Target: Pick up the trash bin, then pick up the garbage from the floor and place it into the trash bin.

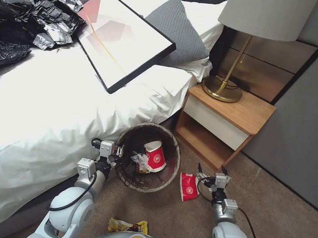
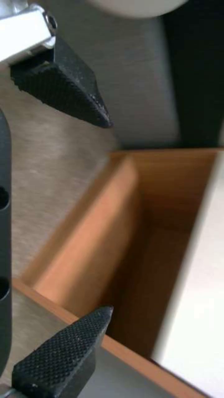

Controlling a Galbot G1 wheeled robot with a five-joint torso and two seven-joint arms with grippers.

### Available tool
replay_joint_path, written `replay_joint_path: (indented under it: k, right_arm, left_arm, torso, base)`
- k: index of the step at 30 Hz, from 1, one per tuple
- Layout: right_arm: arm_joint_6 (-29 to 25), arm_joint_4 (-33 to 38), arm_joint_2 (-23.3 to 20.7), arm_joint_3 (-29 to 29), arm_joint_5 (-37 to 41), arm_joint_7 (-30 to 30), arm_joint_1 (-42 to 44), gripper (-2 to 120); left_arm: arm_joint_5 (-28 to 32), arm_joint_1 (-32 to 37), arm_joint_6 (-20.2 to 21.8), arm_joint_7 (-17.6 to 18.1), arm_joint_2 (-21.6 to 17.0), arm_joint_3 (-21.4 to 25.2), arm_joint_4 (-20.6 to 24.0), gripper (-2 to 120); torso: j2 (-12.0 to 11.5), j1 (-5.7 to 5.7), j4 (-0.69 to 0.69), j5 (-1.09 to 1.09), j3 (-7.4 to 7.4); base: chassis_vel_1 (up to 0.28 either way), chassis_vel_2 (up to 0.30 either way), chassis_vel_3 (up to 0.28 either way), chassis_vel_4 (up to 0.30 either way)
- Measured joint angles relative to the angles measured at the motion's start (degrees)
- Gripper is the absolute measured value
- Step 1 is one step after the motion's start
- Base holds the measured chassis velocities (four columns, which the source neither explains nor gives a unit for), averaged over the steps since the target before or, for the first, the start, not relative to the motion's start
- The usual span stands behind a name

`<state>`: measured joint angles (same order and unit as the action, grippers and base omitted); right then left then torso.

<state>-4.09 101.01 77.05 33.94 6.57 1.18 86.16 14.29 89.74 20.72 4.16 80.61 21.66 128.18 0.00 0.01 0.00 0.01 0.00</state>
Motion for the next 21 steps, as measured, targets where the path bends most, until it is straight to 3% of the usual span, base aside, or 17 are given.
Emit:
replay_joint_path:
  k: [12,21]
  right_arm:
    - [5.8,-14.48,-0.94,-3.93,0.33,4.15,-7.51,100]
    - [9.49,-21.05,-0.87,-5.67,-2.02,5.2,-13.05,100]
  left_arm:
    - [-0.28,0.0,0.16,0.09,0.06,-0.25,-0.1,0]
    - [-0.37,0.03,0.18,0.09,0.27,-0.2,-0.04,0]
  torso:
    - [0.0,0.0,0.0,0.0,0.0]
    - [0.0,0.0,0.0,-0.01,0.0]
  base:
    - [0.0,0.0,0.0,0.0]
    - [0.0,0.0,0.0,0.0]
